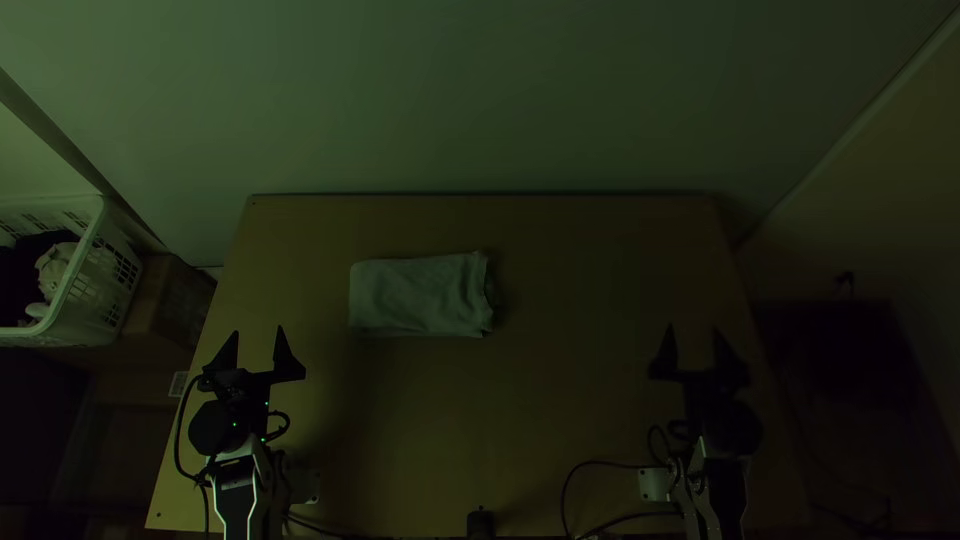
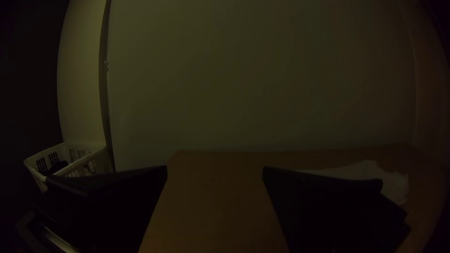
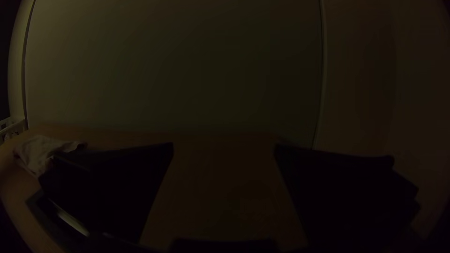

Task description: Fold the t-shirt

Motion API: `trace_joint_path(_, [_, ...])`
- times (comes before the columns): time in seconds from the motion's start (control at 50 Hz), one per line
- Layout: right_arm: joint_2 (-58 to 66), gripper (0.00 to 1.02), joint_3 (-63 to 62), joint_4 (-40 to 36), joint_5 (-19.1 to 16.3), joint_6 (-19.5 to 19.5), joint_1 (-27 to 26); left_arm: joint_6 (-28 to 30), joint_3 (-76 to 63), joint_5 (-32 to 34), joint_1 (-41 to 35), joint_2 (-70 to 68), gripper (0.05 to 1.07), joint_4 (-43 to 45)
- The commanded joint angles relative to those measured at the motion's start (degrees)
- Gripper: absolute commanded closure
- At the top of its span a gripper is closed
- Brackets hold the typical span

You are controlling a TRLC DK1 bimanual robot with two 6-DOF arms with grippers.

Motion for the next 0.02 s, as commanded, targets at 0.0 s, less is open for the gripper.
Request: trace_joint_path(0.0, [-0.47, 0.04, -0.82, -1.13, 0.56, 0.86, -0.13, 0.95, -2.92, -0.06, 0.35, -0.25, 0.10, -0.78])
